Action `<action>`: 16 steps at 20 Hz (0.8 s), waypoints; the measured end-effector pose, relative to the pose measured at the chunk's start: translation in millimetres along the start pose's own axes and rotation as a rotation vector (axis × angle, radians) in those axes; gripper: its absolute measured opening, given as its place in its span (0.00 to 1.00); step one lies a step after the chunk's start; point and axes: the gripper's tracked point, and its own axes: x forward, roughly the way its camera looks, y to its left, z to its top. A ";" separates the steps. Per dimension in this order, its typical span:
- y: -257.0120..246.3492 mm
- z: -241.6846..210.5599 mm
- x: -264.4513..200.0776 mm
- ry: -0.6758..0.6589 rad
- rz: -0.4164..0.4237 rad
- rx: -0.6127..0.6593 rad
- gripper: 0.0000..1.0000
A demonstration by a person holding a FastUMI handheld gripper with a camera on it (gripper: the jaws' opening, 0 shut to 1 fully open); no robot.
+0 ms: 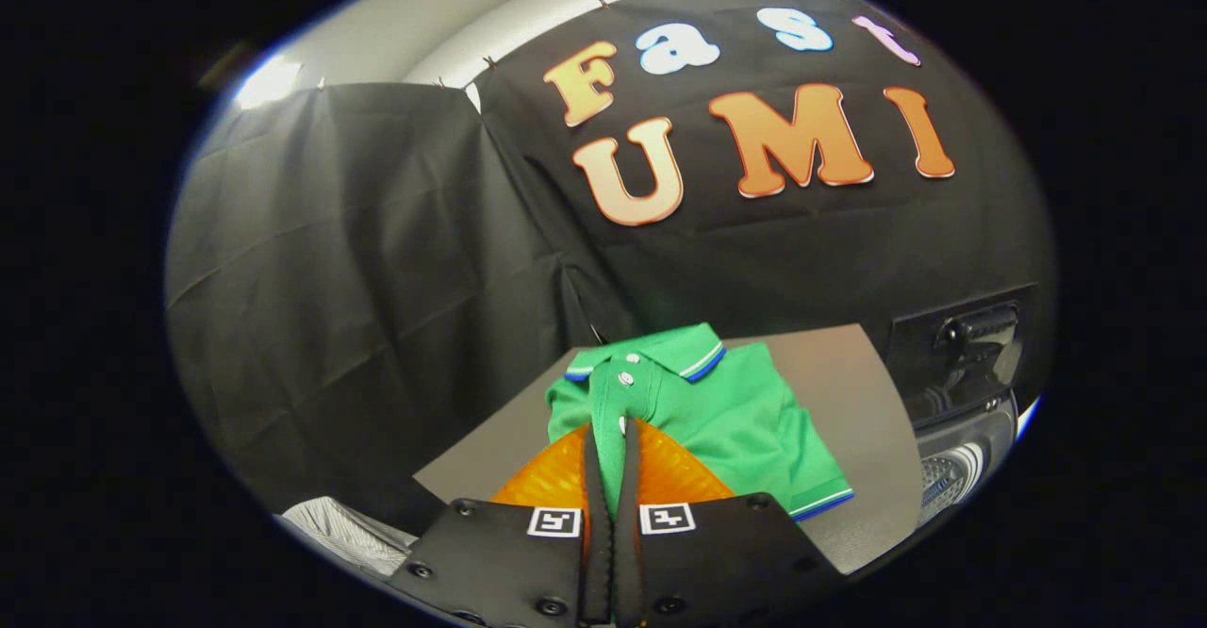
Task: Put the clothes into the washing machine and then close the washing machine lid.
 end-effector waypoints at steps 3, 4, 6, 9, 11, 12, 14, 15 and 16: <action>-5.8 30.3 -24.1 -0.071 0.021 0.007 0.09; -8.3 38.8 -33.6 -0.093 0.027 0.011 0.09; -18.3 57.1 -53.3 -0.140 0.031 0.017 0.09; -39.9 77.4 -89.6 -0.180 0.037 0.020 0.09; -63.4 82.9 -113.6 -0.201 0.021 0.010 0.09; -75.7 85.1 -125.6 -0.210 0.012 -0.001 0.09; -100.2 91.1 -146.9 -0.226 -0.011 -0.023 0.09; -113.2 93.4 -156.4 -0.232 -0.018 -0.028 0.09; -126.7 95.0 -167.8 -0.238 -0.029 -0.030 0.09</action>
